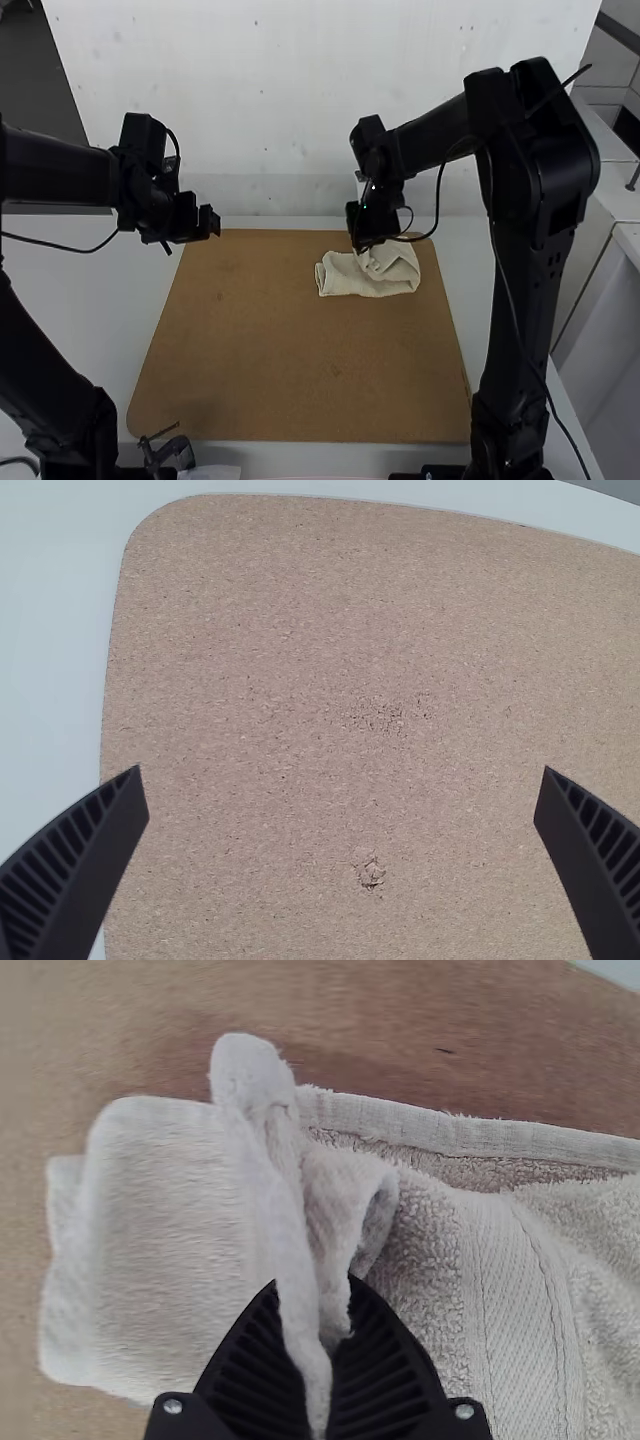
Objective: Fold the towel.
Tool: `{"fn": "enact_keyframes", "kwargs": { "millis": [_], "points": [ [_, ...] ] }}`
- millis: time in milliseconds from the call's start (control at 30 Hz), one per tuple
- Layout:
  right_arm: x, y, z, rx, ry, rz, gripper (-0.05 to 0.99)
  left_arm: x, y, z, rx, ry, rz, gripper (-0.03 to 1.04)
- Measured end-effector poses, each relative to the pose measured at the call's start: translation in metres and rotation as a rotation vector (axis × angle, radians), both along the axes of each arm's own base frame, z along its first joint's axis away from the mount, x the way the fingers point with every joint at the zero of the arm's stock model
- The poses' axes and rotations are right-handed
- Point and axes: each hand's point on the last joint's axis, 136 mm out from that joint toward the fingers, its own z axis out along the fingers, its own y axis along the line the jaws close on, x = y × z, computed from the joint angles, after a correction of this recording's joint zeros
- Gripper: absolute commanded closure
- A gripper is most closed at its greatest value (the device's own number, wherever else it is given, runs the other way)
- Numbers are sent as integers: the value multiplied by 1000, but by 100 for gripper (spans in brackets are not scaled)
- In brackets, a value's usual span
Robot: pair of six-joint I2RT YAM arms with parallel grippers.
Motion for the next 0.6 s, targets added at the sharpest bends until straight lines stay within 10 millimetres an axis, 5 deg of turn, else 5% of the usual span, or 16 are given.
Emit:
{"fn": "enact_keyframes", "kwargs": {
  "millis": [233, 467, 500, 600],
  "points": [
    [-7, 44, 12, 8, -14, 41, 92, 1, 0, 1, 1, -5, -2, 0],
    [-15, 52, 6, -12, -1, 46, 90, 1, 0, 1, 1, -5, -2, 0],
    [-17, 53, 1, -21, 7, 46, 76, 1, 0, 1, 1, -5, -2, 0],
    [-21, 54, -14, -42, 35, 46, 9, 1, 1, 1, 1, -5, 1, 0]
  ]
}}
